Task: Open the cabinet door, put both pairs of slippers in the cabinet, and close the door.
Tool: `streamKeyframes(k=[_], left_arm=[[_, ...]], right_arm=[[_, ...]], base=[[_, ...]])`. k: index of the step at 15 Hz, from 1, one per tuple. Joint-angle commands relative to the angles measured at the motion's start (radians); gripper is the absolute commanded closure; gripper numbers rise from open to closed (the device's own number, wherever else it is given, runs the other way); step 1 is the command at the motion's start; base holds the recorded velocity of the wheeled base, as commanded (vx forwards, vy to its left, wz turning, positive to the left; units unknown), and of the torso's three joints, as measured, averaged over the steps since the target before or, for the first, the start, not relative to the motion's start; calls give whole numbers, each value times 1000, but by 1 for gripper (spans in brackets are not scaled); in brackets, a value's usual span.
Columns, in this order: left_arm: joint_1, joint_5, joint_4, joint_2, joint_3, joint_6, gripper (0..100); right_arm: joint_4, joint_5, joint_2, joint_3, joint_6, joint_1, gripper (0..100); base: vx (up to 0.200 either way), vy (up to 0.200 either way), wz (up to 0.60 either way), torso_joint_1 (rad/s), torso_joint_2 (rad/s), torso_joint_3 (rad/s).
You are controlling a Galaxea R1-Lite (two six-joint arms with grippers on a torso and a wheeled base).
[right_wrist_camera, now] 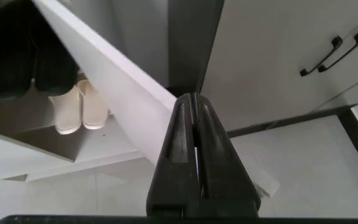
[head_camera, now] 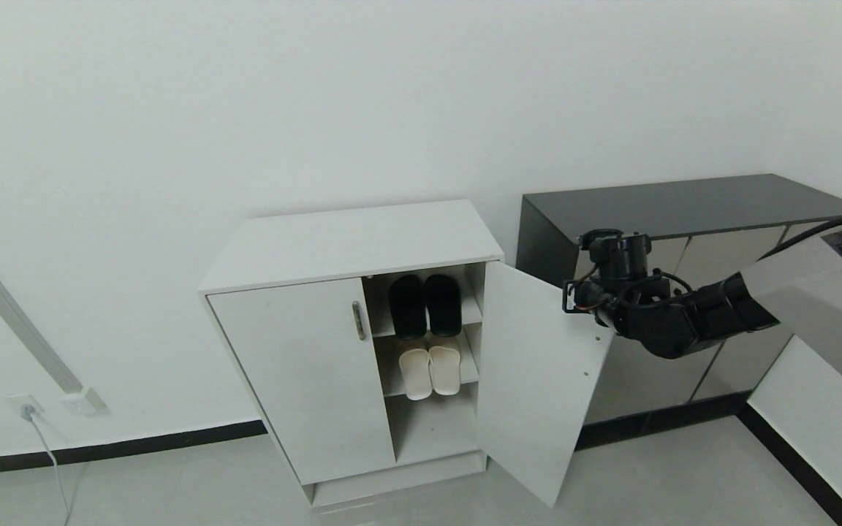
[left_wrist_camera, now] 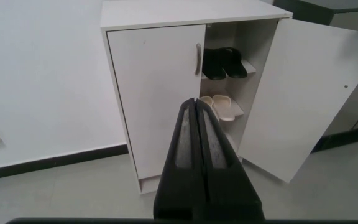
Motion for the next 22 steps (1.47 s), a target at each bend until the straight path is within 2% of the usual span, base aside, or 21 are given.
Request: streamKeyframes(k=[1,12,22], left_arm=[[0,0,0,1,0,0,100],[0,0,0,1,0,0,100],[0,0,0,1,1,-2,100]], right_arm=[[-1,0,26,-13,0,-6,100],[-1,-3,43,-4,-2,-3,100],[-49,-3,-129,234,17,236,100]], base=[[0,0,0,0,0,0],[0,0,0,0,0,0],[0,0,0,0,0,0]])
